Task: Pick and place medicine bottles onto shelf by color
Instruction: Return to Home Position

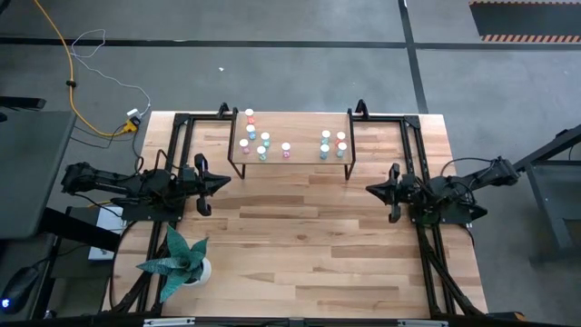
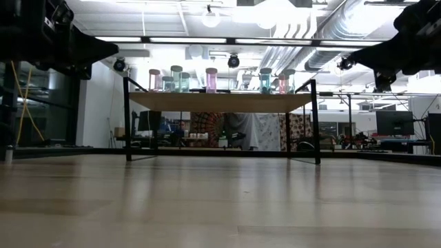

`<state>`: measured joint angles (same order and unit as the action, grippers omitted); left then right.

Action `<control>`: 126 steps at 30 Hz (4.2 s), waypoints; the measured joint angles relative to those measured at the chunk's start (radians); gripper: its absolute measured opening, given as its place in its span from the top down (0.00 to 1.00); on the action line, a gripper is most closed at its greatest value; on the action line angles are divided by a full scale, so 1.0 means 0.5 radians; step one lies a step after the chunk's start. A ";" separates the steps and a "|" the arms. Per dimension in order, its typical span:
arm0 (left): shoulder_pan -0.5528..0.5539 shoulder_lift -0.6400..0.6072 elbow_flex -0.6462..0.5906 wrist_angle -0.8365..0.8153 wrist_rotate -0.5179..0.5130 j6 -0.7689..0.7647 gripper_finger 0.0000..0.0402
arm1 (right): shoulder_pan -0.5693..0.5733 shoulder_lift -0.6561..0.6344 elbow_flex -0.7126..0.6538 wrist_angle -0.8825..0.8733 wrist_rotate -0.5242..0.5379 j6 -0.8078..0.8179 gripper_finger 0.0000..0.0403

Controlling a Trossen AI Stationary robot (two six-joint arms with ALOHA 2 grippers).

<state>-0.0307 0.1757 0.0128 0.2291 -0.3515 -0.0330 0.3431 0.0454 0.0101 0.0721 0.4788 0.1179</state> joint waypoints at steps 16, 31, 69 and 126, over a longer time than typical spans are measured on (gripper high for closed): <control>-0.084 -0.040 0.002 -0.353 0.038 -0.001 1.00 | 0.000 0.000 -0.001 0.006 0.055 0.025 1.00; -0.189 -0.125 0.002 -0.350 0.039 -0.001 1.00 | -0.022 -0.024 -0.002 0.009 0.048 0.025 1.00; -0.134 -0.336 -0.001 -0.346 0.039 0.000 1.00 | -0.719 -0.090 -0.004 0.006 0.040 0.025 1.00; -0.134 -0.335 -0.001 -0.346 0.039 0.000 1.00 | -0.755 -0.077 -0.004 -0.111 -0.974 -0.040 1.00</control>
<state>-0.0975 0.0082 0.0124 0.0563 -0.3321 -0.0330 -0.0345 0.0071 0.0082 0.0164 -0.0080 0.0981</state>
